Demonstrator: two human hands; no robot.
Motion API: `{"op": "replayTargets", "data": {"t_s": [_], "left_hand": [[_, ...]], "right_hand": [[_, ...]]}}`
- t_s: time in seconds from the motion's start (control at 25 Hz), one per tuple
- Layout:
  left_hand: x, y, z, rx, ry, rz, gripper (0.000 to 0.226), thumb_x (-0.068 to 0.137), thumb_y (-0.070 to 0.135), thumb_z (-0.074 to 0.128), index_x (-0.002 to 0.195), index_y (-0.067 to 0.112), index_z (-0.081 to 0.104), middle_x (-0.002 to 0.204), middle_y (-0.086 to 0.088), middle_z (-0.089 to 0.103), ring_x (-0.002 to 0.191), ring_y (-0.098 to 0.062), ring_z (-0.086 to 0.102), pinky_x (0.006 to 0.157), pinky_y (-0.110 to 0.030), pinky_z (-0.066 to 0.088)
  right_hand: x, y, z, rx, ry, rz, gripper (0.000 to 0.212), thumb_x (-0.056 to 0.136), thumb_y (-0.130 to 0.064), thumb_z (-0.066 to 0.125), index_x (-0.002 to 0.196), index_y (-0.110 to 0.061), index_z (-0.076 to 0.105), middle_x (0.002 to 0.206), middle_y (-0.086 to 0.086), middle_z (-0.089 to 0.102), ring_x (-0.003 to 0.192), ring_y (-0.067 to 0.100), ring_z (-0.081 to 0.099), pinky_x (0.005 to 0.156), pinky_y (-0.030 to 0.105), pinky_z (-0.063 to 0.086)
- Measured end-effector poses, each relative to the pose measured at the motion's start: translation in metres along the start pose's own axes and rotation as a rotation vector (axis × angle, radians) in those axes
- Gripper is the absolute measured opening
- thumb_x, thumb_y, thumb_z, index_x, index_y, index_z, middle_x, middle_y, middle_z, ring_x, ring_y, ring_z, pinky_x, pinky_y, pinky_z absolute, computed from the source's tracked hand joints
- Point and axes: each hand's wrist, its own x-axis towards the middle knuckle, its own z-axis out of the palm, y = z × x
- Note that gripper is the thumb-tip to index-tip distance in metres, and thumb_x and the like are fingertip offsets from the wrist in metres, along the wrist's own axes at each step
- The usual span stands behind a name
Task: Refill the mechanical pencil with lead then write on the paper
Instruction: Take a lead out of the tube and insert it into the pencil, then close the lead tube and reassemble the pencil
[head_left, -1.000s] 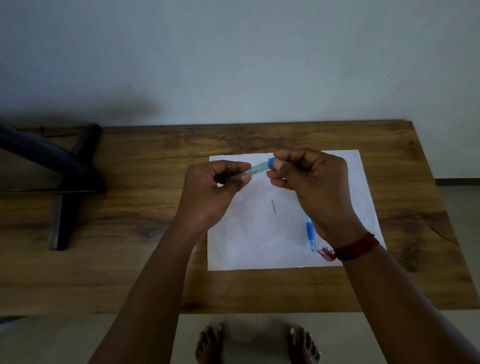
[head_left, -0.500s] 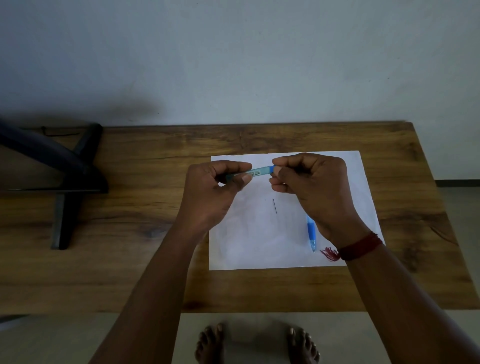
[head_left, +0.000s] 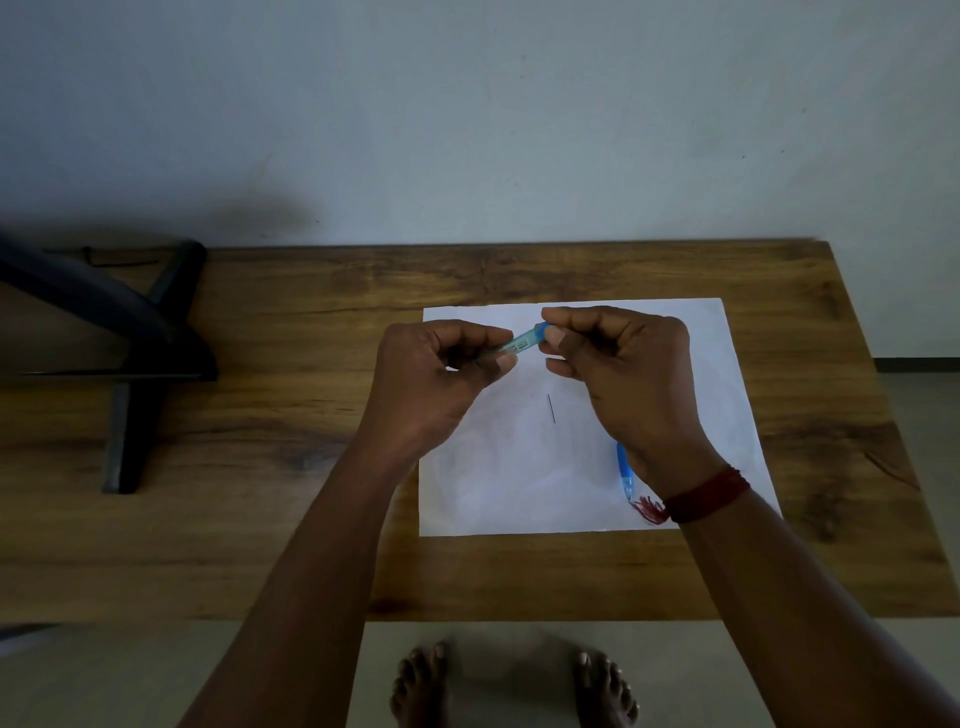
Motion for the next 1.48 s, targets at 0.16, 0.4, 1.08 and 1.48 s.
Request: {"op": "replayTargets", "data": {"t_s": [0.16, 0.4, 1.08, 1.48], "left_hand": [[-0.004, 0.002, 0.001, -0.027, -0.047, 0.001, 0.026, 0.071, 0.014, 0.084, 0.084, 0.035, 0.074, 0.072, 0.028, 0.070, 0.076, 0.002, 0.068, 0.063, -0.009, 0.051], [-0.003, 0.005, -0.003, -0.039, -0.216, -0.084, 0.028, 0.064, 0.020, 0.087, 0.088, 0.021, 0.073, 0.074, 0.007, 0.076, 0.069, -0.009, 0.073, 0.059, -0.018, 0.056], [-0.024, -0.013, 0.014, 0.114, -0.017, -0.472, 0.024, 0.067, 0.018, 0.087, 0.085, 0.016, 0.071, 0.082, -0.004, 0.072, 0.063, -0.013, 0.072, 0.066, -0.030, 0.062], [-0.022, -0.015, 0.020, 0.322, 0.000, -0.442, 0.024, 0.067, 0.029, 0.087, 0.075, 0.022, 0.066, 0.070, 0.003, 0.067, 0.049, -0.005, 0.066, 0.060, -0.024, 0.060]], "right_hand": [[-0.001, -0.001, 0.001, 0.020, 0.002, 0.000, 0.022, 0.088, -0.004, 0.069, 0.098, -0.024, 0.074, 0.088, -0.011, 0.074, 0.084, 0.007, 0.073, 0.067, 0.016, 0.056], [-0.002, -0.002, 0.004, 0.038, -0.008, 0.052, 0.021, 0.087, -0.005, 0.070, 0.099, -0.022, 0.072, 0.089, 0.002, 0.075, 0.075, 0.013, 0.074, 0.060, 0.023, 0.058], [-0.012, 0.020, -0.029, -1.055, -0.150, -0.298, 0.025, 0.077, -0.025, 0.082, 0.101, -0.026, 0.074, 0.128, 0.007, 0.058, 0.127, 0.031, 0.041, 0.094, 0.037, 0.034], [-0.009, 0.031, -0.023, -1.079, -0.205, -0.230, 0.032, 0.071, -0.032, 0.085, 0.100, -0.033, 0.071, 0.158, 0.010, 0.025, 0.147, 0.038, -0.001, 0.110, 0.060, 0.018]]}}
